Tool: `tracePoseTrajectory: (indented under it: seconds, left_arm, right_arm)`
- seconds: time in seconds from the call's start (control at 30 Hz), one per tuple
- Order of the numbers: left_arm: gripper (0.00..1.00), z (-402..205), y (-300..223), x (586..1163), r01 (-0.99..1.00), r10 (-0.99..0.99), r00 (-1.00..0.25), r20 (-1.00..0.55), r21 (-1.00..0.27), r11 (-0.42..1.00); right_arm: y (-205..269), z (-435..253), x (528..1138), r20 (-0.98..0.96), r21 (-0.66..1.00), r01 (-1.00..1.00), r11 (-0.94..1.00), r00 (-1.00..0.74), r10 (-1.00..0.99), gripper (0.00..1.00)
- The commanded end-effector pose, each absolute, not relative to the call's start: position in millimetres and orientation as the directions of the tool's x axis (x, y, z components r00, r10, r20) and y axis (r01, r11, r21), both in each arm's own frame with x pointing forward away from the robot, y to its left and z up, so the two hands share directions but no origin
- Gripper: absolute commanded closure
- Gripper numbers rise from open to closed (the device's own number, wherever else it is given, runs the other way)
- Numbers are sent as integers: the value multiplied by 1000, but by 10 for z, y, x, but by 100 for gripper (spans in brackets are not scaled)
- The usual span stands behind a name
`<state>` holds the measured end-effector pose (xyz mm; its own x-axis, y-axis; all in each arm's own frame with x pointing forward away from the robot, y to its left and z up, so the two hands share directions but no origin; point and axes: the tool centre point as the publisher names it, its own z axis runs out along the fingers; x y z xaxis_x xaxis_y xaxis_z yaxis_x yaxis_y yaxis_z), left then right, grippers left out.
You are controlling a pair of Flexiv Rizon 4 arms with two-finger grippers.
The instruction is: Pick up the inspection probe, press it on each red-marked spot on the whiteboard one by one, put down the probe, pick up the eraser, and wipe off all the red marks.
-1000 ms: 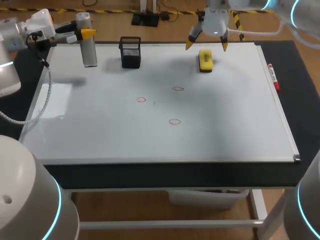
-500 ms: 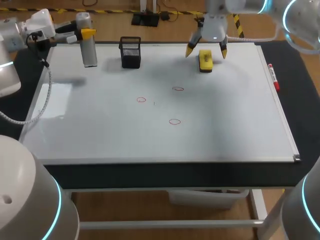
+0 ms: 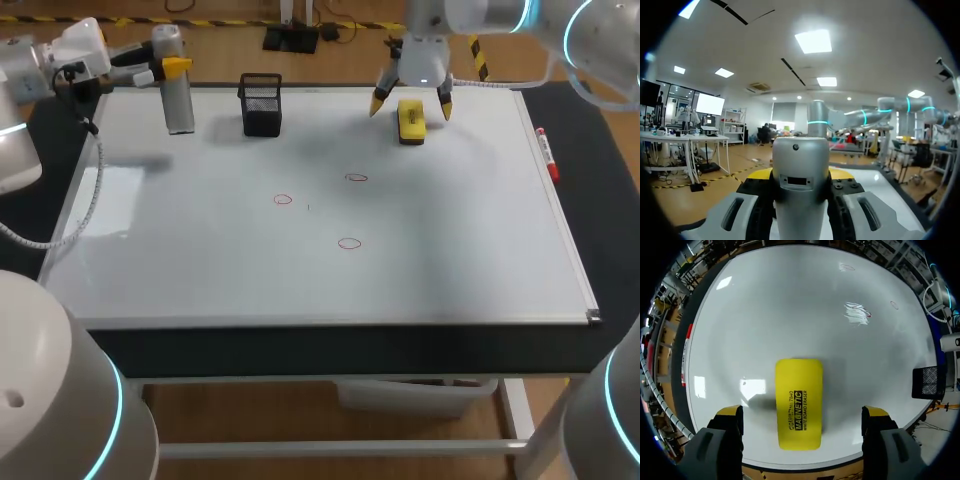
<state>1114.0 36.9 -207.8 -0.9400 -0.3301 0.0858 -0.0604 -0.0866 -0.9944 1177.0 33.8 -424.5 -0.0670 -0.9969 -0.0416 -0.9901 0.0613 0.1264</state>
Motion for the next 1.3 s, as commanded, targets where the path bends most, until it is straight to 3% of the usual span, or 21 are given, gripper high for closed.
tracePoseTrajectory:
  seconds: [0.03,0.53,0.57,0.6,0.63,0.67,1.3]
  left_arm:
    - [100,-2067,359,11128,-58,-334,-939,84,-995,-86]
    - [100,-2067,359,11128,-58,-334,-939,84,-995,-86]
    - [100,-2067,359,11128,-58,-334,-939,84,-995,-86]
    - [100,-2067,359,11128,-58,-334,-939,84,-995,-86]
    - [100,-2067,359,11128,-58,-334,-939,84,-995,-86]
    - [100,-2067,359,11128,-58,-334,-939,84,-995,-86]
    - [100,-2067,359,11128,-58,-334,-939,84,-995,-86]
  right_arm:
    - [294,-4155,11629,-40,91,-993,69,-73,-997,0]
    - [289,-4180,11572,-19,80,-994,72,-74,-997,0]
    - [296,-4177,11564,-18,79,-994,71,-72,-997,52]
    - [299,-4175,11560,-16,79,-994,70,-71,-997,58]
    - [302,-4175,11558,-15,78,-995,69,-70,-997,95]
    - [304,-4178,11554,-14,77,-995,68,-69,-997,100]
    - [219,-3782,11239,4,-12,-996,88,-88,-996,100]
